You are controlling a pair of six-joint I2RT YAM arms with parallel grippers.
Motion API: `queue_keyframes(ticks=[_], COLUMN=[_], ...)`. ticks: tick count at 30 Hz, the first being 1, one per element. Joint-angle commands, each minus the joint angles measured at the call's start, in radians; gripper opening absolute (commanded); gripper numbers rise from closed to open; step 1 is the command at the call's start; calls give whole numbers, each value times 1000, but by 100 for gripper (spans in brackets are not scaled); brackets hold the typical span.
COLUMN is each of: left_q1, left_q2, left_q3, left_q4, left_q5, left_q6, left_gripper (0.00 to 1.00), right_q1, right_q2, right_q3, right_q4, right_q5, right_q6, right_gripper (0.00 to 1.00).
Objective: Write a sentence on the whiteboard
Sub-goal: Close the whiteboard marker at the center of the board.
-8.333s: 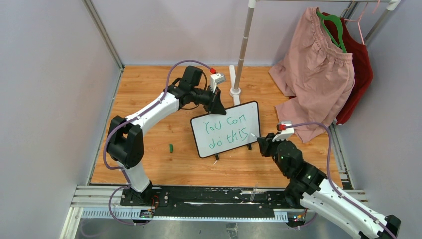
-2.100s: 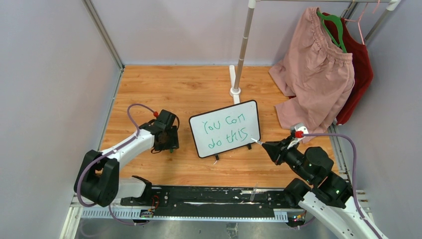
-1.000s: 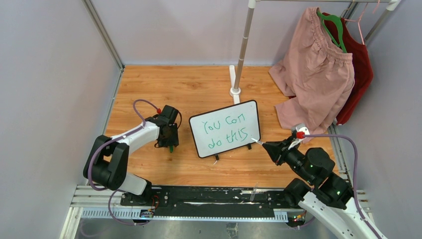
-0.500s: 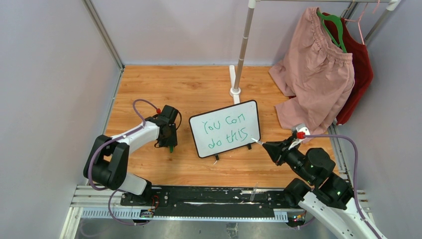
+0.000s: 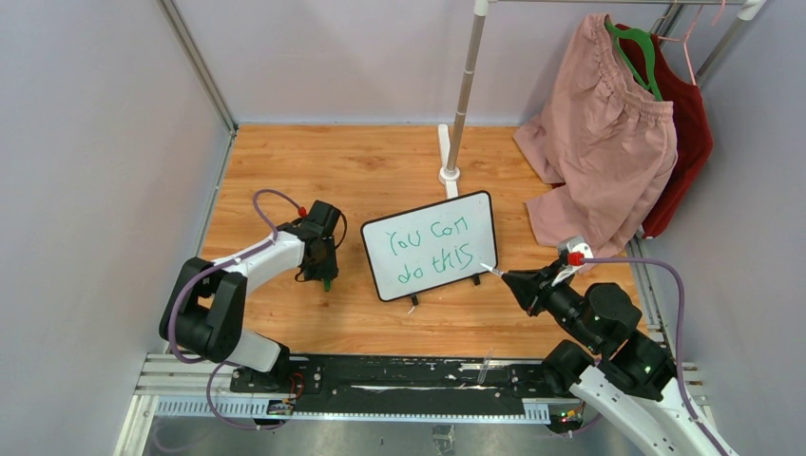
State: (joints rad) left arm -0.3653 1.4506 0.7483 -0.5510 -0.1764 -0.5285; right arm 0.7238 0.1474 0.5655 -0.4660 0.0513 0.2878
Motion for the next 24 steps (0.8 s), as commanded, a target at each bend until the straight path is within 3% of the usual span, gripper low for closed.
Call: queue_keyframes(ticks=[1,15,20,24], left_q1=[-6,-7,-7,-7], left_q2=[19,14,3,-10], left_q3=[-23,-24,-23,-21], left_q4=[14,7,1,-21], left_q5=[0,9,8,-3], left_q6=[-14,-18,-19,-23], left_gripper=[36,30,22,27], right_q1=[-9,-9,-8,-9], right_q2=[-15,-16,-15,-15], right_q3=[4,2,1,0], right_q4=[-1,1,3,4], right_q5=[-11,-8,-5,-4], right_q6=[6,5,5,3], right_gripper=[0,0,0,0])
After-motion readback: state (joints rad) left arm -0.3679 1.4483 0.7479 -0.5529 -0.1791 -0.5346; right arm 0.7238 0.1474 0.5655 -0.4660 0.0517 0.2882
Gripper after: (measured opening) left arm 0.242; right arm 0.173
